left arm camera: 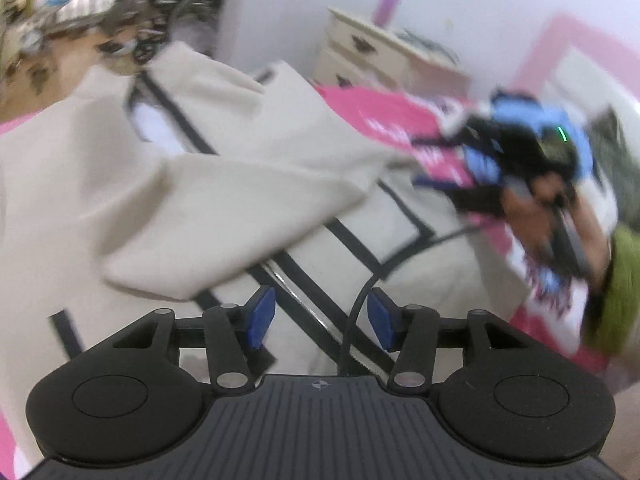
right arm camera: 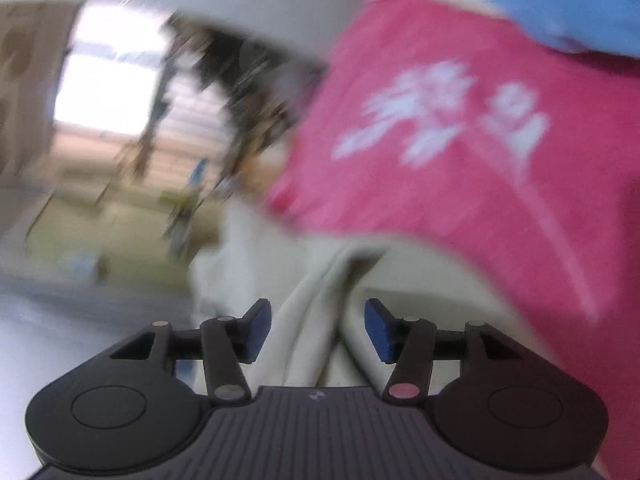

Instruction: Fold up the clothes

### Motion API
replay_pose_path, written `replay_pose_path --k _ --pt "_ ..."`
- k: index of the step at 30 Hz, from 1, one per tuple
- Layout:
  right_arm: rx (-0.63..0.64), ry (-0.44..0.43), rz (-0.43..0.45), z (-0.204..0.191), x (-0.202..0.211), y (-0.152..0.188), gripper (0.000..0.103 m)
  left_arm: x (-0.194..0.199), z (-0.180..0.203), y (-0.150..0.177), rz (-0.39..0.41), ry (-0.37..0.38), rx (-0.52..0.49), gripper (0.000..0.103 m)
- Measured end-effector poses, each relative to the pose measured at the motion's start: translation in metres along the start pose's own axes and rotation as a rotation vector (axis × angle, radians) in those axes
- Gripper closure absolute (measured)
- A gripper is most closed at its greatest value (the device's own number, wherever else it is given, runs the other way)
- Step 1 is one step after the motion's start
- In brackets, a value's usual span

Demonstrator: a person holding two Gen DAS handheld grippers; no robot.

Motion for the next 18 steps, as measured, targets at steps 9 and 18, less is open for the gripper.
replay_pose_path --k 9,18 --pt "0.4 -0.129 -0.196 -0.09 -0.071 0.002 0.047 0.07 -0.063 -0.008 0.167 0.341 0.476 0.046" --pt "0.751 -0.039 -0.432 -0.162 -0.192 0.059 0.047 0.05 -0.088 -0.015 0.197 0.057 0.525 0.044"
Point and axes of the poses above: each gripper's, at about its wrist camera, not at the fingertips, and x roughly against the way its jaws point, z to its right, y to its underside, the point moved 4 cm from there along -x, roughly the way its jaws point, and after that the axes turned 1 degree about -x, right-handed, at the moved point
